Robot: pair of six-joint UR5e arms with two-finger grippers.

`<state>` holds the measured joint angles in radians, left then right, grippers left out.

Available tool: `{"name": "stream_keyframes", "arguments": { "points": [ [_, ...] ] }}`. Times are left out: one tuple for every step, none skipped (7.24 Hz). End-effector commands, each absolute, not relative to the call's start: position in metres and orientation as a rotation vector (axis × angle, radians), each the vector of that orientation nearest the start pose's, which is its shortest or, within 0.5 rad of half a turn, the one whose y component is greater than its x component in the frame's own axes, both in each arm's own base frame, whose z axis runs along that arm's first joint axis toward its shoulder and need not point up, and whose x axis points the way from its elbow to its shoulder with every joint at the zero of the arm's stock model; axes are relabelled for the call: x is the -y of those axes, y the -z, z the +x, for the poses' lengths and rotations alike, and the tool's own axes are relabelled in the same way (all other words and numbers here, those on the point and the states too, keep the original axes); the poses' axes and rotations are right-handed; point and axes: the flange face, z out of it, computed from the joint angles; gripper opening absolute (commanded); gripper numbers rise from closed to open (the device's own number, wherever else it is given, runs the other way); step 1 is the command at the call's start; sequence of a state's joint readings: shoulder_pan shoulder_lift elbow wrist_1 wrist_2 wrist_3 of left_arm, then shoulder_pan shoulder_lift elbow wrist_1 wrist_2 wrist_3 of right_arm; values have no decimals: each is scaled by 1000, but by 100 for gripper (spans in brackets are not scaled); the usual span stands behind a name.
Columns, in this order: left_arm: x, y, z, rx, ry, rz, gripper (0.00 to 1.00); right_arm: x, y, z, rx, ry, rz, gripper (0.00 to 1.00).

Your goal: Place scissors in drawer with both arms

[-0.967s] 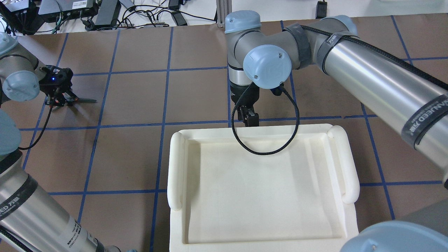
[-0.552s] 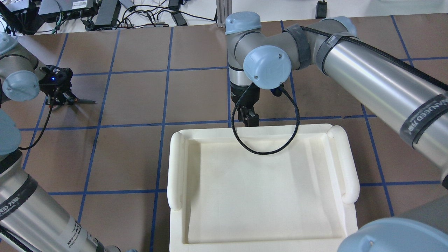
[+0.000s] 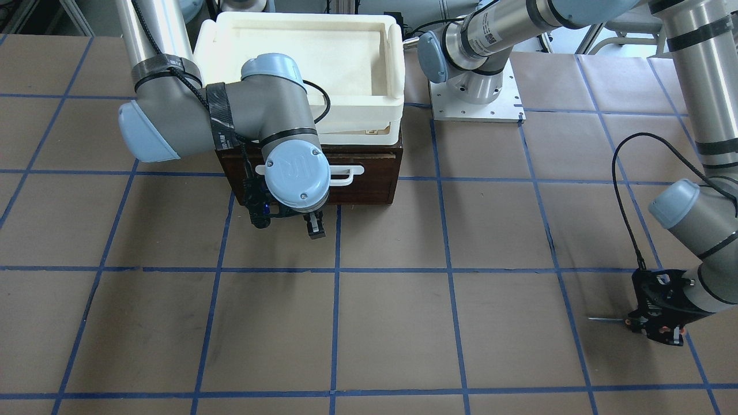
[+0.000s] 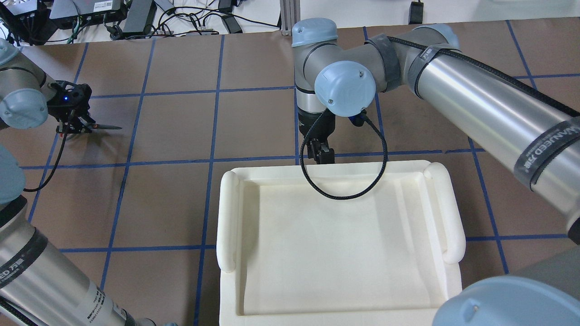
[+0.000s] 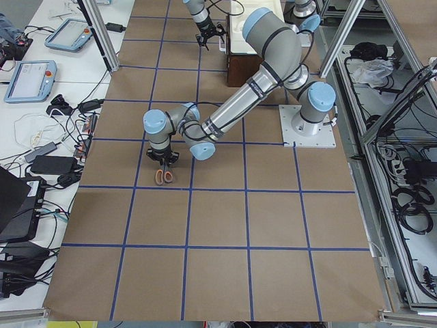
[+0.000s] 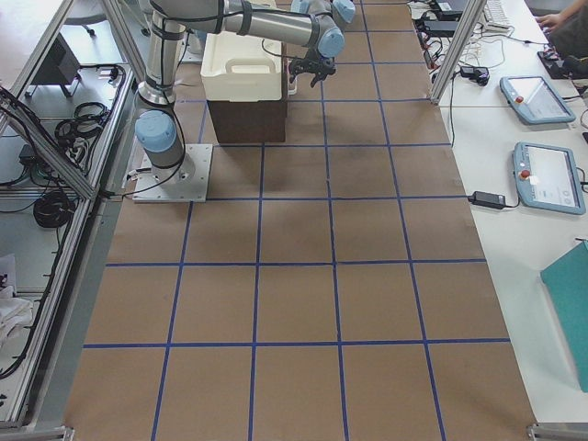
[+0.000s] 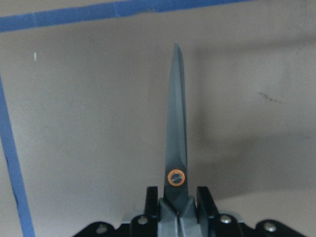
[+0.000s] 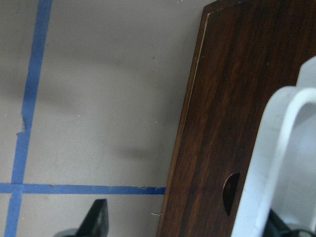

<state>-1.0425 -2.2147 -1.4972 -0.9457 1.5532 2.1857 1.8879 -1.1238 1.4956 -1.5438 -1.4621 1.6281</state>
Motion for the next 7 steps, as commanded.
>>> {"name": "stream_keyframes", "arguments": {
  "points": [
    [655,-243,214,2185,-46,-2296,16,535,-277,327,-2625,-472,2036,100],
    [641,-282,205,2175,-41,-2271,16,537,-277,326,-2626,-462,2026,100],
    [627,-324,188,2191,-74,-2218,12,539,-278,327,-2632,-451,2004,100],
    [611,-364,163,2188,-62,-2187,10,541,-279,325,-2632,-442,1996,100],
    [594,-401,137,2214,-43,-2152,9,544,-281,324,-2642,-398,1964,100],
    [574,-433,105,2230,-24,-2111,8,546,-281,324,-2645,-396,1951,100],
    [557,-461,75,2237,-22,-2118,7,548,-280,323,-2641,-391,1950,100]
  ]
}}
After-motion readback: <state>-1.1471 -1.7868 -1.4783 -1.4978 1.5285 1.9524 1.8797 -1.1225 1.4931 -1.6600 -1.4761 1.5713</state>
